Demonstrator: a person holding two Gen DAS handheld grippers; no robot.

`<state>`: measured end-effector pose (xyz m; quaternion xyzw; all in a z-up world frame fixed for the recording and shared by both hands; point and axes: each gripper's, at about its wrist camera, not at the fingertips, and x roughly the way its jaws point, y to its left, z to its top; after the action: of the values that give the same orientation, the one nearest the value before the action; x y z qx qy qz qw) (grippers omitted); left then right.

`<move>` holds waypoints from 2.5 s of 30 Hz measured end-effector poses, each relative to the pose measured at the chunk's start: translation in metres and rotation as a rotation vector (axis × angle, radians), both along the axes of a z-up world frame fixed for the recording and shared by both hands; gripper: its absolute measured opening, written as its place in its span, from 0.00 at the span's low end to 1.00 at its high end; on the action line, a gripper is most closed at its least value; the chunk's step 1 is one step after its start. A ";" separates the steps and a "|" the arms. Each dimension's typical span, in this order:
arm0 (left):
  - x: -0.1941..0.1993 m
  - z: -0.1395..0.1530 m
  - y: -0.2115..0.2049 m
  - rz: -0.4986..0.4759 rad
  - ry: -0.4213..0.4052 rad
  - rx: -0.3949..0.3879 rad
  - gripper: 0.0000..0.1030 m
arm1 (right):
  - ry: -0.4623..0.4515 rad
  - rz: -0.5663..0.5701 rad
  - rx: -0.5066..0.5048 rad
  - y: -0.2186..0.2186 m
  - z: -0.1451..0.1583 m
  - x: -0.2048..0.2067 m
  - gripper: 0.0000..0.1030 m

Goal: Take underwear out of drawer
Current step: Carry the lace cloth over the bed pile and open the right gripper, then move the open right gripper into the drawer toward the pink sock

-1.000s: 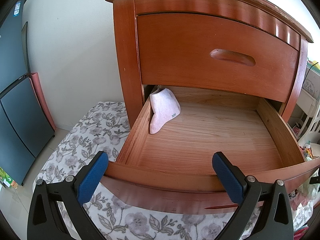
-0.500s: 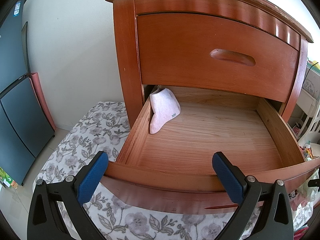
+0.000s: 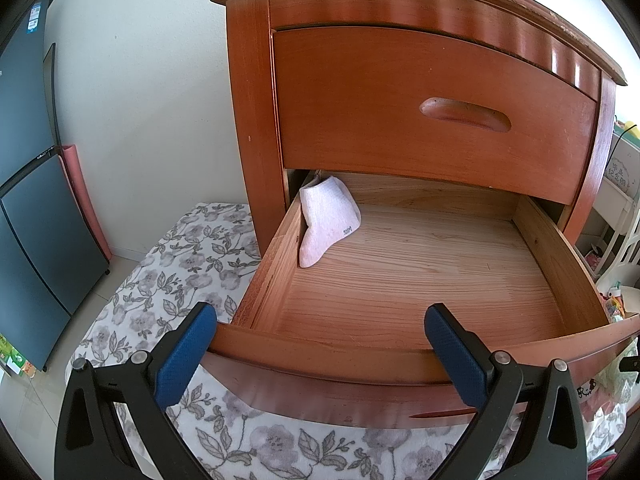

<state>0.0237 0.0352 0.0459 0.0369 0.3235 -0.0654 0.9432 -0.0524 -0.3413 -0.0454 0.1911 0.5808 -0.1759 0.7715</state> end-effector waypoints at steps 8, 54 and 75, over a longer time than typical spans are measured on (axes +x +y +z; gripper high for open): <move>0.000 0.000 0.000 0.000 0.000 0.000 1.00 | -0.049 0.014 -0.038 0.009 0.018 0.000 1.00; 0.016 0.033 0.091 -0.102 -0.043 -0.231 1.00 | -0.465 0.590 -0.085 0.264 0.175 0.171 1.00; 0.030 0.016 0.119 -0.107 -0.030 -0.231 1.00 | -0.300 0.704 -0.163 0.373 0.111 0.293 0.60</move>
<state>0.0541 0.1540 0.0624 -0.0538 0.2972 -0.1516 0.9412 0.2406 0.0320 0.0656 -0.0583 0.4756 0.0839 0.8737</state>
